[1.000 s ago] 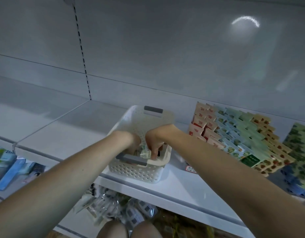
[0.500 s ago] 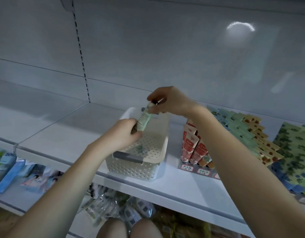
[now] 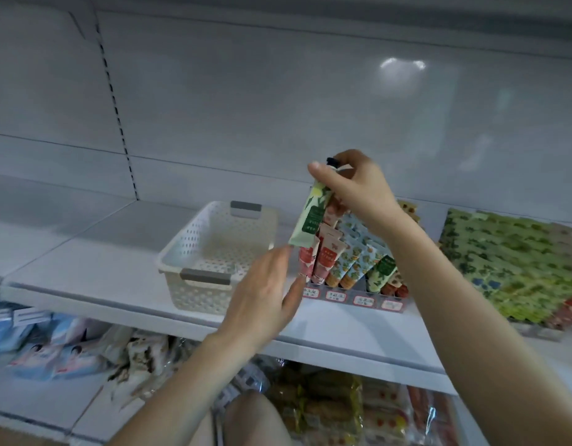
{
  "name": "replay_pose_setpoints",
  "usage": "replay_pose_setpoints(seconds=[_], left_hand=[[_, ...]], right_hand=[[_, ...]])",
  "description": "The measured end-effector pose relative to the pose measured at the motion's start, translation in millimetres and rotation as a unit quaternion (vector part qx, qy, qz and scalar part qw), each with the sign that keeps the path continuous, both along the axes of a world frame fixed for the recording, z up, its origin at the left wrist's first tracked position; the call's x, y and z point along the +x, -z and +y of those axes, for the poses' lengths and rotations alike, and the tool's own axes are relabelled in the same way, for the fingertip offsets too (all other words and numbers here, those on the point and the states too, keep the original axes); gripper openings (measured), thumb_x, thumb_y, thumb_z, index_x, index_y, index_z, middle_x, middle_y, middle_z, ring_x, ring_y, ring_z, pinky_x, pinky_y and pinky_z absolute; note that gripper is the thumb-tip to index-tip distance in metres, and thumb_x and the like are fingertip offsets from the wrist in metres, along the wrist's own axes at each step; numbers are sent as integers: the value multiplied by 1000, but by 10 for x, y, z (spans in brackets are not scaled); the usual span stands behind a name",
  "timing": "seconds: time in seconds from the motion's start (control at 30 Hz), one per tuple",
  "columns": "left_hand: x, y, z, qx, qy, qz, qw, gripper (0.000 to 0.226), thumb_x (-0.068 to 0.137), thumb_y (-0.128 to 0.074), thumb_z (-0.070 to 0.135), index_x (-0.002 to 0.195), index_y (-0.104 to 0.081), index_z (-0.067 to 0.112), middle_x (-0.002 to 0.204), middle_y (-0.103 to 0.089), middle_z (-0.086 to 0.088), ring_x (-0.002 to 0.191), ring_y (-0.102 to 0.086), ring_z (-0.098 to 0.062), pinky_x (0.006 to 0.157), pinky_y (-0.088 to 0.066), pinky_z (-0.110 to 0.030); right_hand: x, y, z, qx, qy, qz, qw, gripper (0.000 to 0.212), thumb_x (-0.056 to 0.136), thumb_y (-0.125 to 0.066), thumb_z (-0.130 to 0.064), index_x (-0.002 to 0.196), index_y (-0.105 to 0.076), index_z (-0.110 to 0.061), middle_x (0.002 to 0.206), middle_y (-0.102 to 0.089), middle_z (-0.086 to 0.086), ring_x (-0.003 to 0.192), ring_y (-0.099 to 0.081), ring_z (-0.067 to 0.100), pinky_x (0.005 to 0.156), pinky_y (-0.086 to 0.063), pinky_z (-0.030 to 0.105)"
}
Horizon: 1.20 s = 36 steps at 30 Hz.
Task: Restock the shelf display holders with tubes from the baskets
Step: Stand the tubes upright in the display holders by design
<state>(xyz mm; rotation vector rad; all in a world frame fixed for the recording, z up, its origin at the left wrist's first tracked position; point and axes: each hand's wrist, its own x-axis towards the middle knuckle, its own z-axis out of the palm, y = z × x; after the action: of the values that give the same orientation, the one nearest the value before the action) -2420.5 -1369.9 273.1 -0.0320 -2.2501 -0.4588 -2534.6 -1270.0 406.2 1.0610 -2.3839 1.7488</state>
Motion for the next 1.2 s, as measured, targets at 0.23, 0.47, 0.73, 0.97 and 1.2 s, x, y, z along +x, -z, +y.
replay_pose_setpoints(seconds=[0.23, 0.47, 0.73, 0.97, 1.2], left_hand=[[-183, 606, 249, -45, 16, -210, 976, 43, 92, -43, 37, 121, -49, 5, 116, -56, -9, 107, -54, -26, 89, -45, -35], [-140, 874, 318, -102, -61, -313, 942, 67, 81, -4, 56, 108, -48, 12, 120, -49, -6, 118, -41, -26, 93, -33, -40], [-163, 832, 346, -105, -78, -363, 923, 44, 98, -28, 43, 126, -40, 12, 139, -37, -6, 132, -27, -24, 105, -26, -41], [-170, 866, 345, -123, -94, -349, 924, 46, 98, -27, 44, 127, -41, 11, 133, -41, -6, 128, -32, -24, 101, -29, -39], [-245, 464, 387, -67, -26, -125, 990, 22, 81, -70, 14, 96, -66, -2, 89, -64, -14, 77, -64, -33, 63, -50, -35]], right_hand=[[-43, 239, 640, -121, 25, -194, 973, 38, 82, -69, -23, 104, -51, 1, 80, -65, 10, 53, -66, 14, 51, -54, 19], [-62, 549, 1083, -340, 14, -403, 850, 16, 86, -62, -6, 96, -55, 6, 70, -71, 13, 66, -71, 21, 56, -56, 21], [15, 920, 1289, -333, 68, -451, 825, 27, 89, -56, -34, 97, -61, -8, 83, -64, 2, 63, -56, 6, 53, -48, 13], [18, 1096, 1442, -345, 33, -469, 813, 25, 98, -43, -24, 94, -58, -4, 81, -58, 6, 72, -55, 13, 62, -55, 24], [-56, 1052, 1418, -318, 31, -428, 846, 20, 97, -45, -18, 96, -56, -2, 83, -62, 8, 71, -57, 13, 73, -45, 28]])
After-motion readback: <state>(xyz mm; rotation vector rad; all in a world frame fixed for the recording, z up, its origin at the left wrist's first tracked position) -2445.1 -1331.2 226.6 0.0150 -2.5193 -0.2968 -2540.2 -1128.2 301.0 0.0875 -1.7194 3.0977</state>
